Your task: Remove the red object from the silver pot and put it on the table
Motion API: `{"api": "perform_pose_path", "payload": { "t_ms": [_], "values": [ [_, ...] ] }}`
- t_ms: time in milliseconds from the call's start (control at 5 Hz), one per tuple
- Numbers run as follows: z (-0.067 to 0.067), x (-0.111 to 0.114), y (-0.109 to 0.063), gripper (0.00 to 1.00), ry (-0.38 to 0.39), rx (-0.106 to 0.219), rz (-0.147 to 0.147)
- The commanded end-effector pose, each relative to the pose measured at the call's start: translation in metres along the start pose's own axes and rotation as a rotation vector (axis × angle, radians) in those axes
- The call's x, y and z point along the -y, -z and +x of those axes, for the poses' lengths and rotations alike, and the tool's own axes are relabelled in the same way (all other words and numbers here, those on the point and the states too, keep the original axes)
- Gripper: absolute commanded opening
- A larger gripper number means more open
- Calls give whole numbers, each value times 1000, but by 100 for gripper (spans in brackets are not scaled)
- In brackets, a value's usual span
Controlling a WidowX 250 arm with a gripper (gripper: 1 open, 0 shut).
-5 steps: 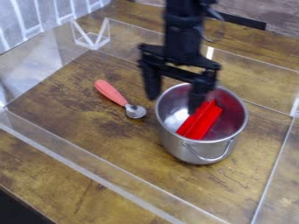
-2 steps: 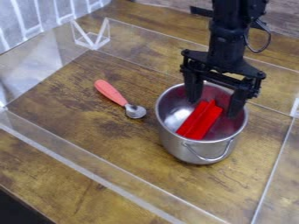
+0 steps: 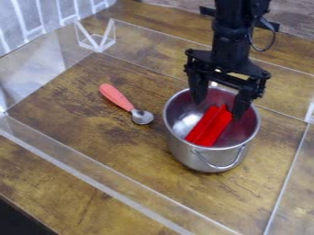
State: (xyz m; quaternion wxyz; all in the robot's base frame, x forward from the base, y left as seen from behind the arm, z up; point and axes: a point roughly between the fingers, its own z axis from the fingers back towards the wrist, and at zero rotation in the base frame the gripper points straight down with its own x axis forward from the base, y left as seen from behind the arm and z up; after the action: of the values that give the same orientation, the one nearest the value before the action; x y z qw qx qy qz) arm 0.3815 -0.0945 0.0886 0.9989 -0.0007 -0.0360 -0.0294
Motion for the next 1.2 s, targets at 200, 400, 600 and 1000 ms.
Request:
{"api": "perform_pose_path", "payload": {
  "t_ms": [200,400,600,1000],
  "values": [
    [15,-16,-9,100,-30,67,-2],
    [20,-16,-14,100,-42,85,-6],
    [21,-14,-19,100,-44,98,-13],
    [27,-13,-24,100,-45,115,-21]
  ]
}}
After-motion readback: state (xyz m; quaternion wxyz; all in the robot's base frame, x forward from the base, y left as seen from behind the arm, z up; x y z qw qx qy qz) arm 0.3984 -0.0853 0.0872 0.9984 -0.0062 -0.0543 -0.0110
